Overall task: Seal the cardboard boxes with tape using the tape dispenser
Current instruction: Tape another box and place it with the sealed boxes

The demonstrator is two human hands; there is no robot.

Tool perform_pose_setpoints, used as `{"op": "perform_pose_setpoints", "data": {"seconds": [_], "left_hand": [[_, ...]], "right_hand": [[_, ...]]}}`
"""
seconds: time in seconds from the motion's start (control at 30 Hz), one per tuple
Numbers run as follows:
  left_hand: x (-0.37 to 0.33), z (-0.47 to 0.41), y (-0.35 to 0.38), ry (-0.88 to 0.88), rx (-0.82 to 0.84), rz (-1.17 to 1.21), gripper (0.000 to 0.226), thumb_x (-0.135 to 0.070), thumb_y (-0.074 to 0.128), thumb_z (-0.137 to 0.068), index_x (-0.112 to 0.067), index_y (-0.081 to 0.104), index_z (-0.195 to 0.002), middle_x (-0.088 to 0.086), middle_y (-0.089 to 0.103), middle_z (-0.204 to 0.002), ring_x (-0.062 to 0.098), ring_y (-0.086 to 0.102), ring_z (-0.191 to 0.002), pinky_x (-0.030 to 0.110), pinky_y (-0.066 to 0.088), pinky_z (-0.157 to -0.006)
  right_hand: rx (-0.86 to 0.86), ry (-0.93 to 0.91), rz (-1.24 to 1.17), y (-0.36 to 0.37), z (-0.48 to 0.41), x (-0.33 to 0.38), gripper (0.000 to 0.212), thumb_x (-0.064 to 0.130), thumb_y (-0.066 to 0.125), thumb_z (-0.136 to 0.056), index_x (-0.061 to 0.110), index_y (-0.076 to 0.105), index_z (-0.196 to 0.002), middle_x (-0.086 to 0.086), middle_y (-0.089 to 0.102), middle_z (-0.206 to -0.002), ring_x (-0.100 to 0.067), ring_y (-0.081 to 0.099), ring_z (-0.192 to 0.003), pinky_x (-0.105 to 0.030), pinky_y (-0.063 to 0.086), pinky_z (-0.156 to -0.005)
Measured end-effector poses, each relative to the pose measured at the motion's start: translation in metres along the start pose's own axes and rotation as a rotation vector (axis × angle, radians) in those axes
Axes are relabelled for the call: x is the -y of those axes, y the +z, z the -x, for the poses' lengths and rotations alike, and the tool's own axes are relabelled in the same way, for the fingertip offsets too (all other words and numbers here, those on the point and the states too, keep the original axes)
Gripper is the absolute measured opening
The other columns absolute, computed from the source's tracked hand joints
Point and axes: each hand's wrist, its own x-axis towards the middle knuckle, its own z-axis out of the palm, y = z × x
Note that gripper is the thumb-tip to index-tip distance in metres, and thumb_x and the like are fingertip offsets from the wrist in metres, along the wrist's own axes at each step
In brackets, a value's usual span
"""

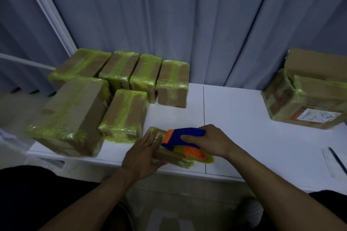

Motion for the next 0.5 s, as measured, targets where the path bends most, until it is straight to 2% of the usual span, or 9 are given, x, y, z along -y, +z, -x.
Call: {"op": "perform_pose_setpoints", "data": {"seconds": [0.07,0.17,0.3,0.43,0.5], "left_hand": [[0.000,0.001,0.001,0.010,0.013,-0.025,0.095,-0.078,0.038,-0.082,-0.023,0.021,-0.158,-0.003,0.010,-0.166,0.016,0.000,-0.153,0.039,0.020,-0.121],[0.002,0.000,0.002,0.020,-0.008,0.002,0.087,-0.068,0.048,-0.087,-0.023,0.024,-0.157,-0.004,0.008,-0.165,0.014,-0.001,-0.151,0.040,0.031,-0.118],[0.000,-0.001,0.001,0.003,0.035,0.000,0.084,-0.062,0.053,-0.091,-0.025,0.018,-0.158,-0.008,-0.002,-0.165,0.009,-0.009,-0.148,0.039,0.021,-0.120],[-0.007,-0.004,-0.003,0.005,0.062,-0.038,0.088,-0.064,0.056,-0.087,-0.025,0.020,-0.158,-0.009,-0.006,-0.161,0.015,-0.002,-0.152,0.052,0.020,-0.121],[-0.010,-0.006,-0.008,-0.036,0.093,-0.071,0.088,-0.065,0.055,-0.087,-0.026,0.018,-0.158,-0.011,-0.004,-0.164,0.013,-0.003,-0.152,0.053,0.012,-0.122]], "right_hand": [[-0.002,0.001,0.023,-0.006,0.005,-0.001,0.051,0.065,0.075,-0.079,0.014,0.073,-0.086,-0.004,0.075,-0.079,-0.014,0.070,-0.070,-0.024,0.050,-0.063],[-0.005,0.035,-0.007,-0.023,0.014,-0.008,0.049,0.063,0.076,-0.079,0.016,0.074,-0.089,-0.001,0.076,-0.081,-0.012,0.071,-0.070,-0.023,0.052,-0.064],[0.033,0.043,0.021,-0.027,0.022,-0.019,0.051,0.064,0.075,-0.080,0.014,0.074,-0.092,-0.001,0.076,-0.081,-0.008,0.069,-0.065,-0.023,0.052,-0.064],[0.045,0.083,0.061,-0.016,0.017,-0.027,0.052,0.064,0.077,-0.078,0.013,0.068,-0.079,0.001,0.069,-0.066,-0.008,0.062,-0.055,-0.023,0.045,-0.056],[0.038,0.091,0.046,-0.013,0.014,-0.028,0.050,0.063,0.078,-0.077,0.014,0.067,-0.076,0.002,0.067,-0.064,-0.007,0.060,-0.054,-0.023,0.044,-0.056]]}}
